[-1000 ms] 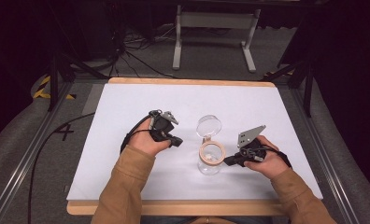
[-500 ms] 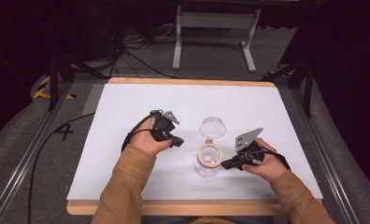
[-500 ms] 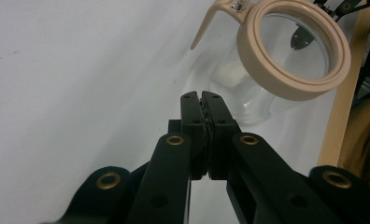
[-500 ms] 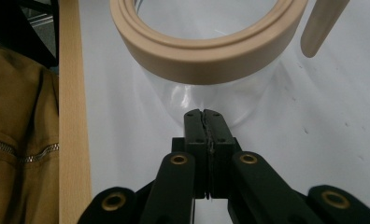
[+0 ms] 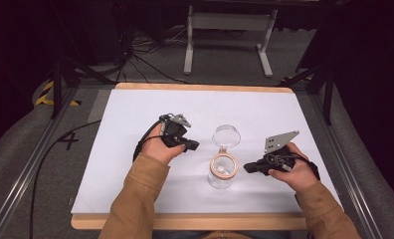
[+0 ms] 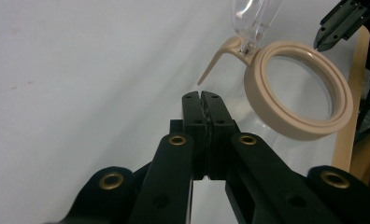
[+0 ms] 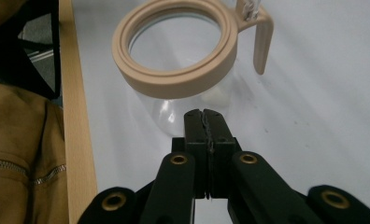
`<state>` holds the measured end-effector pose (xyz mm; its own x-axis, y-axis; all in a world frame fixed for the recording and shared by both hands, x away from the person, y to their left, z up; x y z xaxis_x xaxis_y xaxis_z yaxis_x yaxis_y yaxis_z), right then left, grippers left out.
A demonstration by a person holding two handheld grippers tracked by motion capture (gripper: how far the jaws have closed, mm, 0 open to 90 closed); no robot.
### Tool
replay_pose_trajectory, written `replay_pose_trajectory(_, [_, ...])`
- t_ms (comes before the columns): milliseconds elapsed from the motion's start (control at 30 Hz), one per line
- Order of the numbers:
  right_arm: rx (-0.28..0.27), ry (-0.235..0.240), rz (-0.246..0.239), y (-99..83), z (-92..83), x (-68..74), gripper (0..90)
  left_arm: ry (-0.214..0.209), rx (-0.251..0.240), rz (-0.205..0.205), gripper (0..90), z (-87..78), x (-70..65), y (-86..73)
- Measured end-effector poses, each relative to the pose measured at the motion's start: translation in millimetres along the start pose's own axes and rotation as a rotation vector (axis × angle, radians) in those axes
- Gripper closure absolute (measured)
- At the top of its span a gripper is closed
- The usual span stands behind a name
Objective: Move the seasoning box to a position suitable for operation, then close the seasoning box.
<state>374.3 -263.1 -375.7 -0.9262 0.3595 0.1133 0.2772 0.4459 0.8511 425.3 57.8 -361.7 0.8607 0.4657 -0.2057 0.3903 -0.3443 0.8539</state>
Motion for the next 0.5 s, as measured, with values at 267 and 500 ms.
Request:
replay_pose_trajectory(267, [-0.073, -0.025, 0.004, 8.6, -8.5, 7.7, 90.0, 0.024, -0.087, -0.012, 89.5, 7.6, 4.7, 4.9])
replay_pose_trajectory(500, [-0.159, -0.044, 0.019, 14.8, -4.9, 20.9, 90.0, 0.006, -0.201, -0.005, 89.3, 12.0, 1.9, 12.0])
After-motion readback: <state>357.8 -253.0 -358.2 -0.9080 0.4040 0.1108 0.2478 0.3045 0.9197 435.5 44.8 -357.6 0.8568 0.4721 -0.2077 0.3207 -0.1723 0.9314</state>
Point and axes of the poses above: each handheld gripper's, and its own axes: z roughly forward along the jaws, y roughly out of its top, x roughly to its left, the point moved 1 cm from there along z, roughly forward along the jaws, and after that the axes turned 14 degrees about -x, right-handed, at the moved point
